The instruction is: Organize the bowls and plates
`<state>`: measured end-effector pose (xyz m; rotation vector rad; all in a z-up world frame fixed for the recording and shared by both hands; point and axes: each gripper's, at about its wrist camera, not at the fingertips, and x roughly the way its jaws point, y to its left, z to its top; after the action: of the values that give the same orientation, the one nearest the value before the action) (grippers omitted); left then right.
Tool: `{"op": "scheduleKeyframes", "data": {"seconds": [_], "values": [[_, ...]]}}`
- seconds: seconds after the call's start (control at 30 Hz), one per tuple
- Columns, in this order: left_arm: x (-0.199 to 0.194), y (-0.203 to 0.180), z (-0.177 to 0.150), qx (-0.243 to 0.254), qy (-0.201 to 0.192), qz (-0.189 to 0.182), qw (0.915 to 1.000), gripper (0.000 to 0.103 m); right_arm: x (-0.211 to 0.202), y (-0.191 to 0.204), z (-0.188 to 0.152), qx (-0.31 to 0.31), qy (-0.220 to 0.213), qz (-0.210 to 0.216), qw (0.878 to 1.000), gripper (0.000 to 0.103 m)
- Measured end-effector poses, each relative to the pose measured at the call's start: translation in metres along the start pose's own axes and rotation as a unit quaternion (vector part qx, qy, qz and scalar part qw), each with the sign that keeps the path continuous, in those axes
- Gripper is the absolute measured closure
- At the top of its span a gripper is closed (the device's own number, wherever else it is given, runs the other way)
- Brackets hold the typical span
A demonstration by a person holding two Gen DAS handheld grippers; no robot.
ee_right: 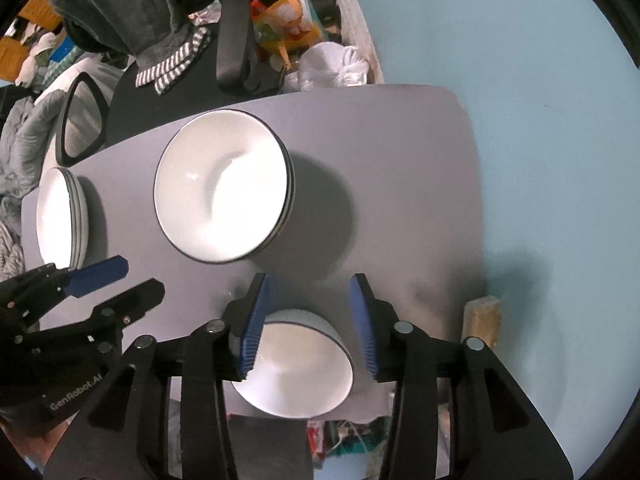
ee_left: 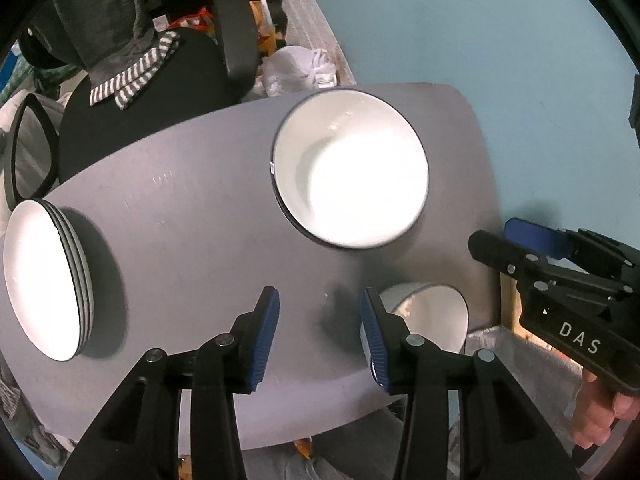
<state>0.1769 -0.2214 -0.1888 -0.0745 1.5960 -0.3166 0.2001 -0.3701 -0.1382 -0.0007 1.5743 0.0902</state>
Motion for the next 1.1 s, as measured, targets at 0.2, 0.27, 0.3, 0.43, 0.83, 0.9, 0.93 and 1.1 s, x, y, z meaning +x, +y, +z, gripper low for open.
{"op": "scheduleKeyframes", "data": {"seconds": [0.2, 0.27, 0.3, 0.43, 0.83, 0.9, 0.93, 1.1], "values": [[0.001, -0.011, -0.016, 0.011, 0.0, -0.012, 0.9999, 0.056, -0.007, -0.007, -0.024, 0.015, -0.012, -0.005, 1.0, 0.055], [0.003, -0.014, -0.02, 0.017, 0.002, -0.014, 0.9997, 0.056, -0.007, -0.008, -0.031, 0.017, -0.012, -0.007, 1.0, 0.055], [0.005, -0.016, -0.022, 0.019, 0.004, -0.016, 0.9997, 0.056, -0.007, -0.009, -0.034, 0.017, -0.013, -0.01, 1.0, 0.055], [0.013, -0.018, -0.028, 0.024, 0.012, -0.024, 0.9994, 0.056, -0.004, -0.015, -0.047, 0.026, -0.009, -0.011, 1.0, 0.053], [0.041, -0.031, -0.038, 0.041, 0.042, -0.034, 0.9977, 0.054, 0.013, -0.036, -0.075, 0.051, 0.002, -0.008, 0.999, 0.044], [0.046, -0.032, -0.04, 0.044, 0.045, -0.034, 0.9974, 0.054, 0.019, -0.038, -0.078, 0.054, 0.003, -0.005, 0.999, 0.044], [0.05, -0.032, -0.042, 0.044, 0.049, -0.033, 0.9973, 0.054, 0.023, -0.038, -0.08, 0.055, 0.005, -0.005, 0.998, 0.044], [0.066, -0.032, -0.048, 0.039, 0.063, -0.039, 0.9965, 0.054, 0.042, -0.04, -0.091, 0.059, 0.014, 0.001, 0.998, 0.044]]}}
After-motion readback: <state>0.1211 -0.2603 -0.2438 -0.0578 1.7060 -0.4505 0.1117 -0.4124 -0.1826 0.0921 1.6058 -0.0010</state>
